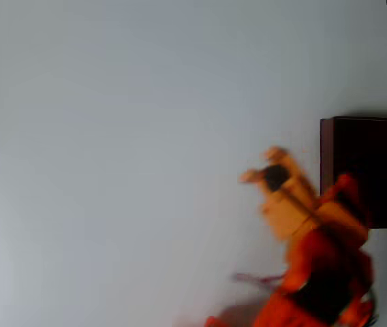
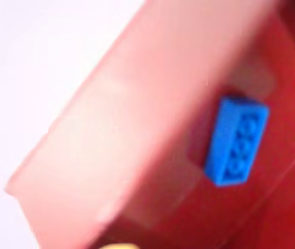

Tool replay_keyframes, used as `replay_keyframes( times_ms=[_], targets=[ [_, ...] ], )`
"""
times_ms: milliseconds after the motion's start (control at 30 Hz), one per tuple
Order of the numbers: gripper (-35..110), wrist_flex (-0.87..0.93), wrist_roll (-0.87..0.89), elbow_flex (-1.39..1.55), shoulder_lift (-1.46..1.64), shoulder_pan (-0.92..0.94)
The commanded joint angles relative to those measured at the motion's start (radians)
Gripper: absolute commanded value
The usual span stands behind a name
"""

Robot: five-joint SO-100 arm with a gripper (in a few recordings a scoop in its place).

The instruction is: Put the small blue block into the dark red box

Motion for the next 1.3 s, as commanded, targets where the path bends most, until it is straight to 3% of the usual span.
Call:
replay_keyframes(
  times_ms=[0, 133, 333, 667, 1267],
  targets=[
    [11, 0.121, -0.015, 0.100, 0.307, -0.147],
    [1, 0.184, -0.032, 0.244, 0.609, -0.408],
    [0, 0.279, -0.002, 0.515, 1.104, -0.784],
    [0, 0.222, -0.064, 0.770, 1.131, -1.150],
    [0, 0.210, -0.063, 0.851, 1.143, -1.175]
  ],
)
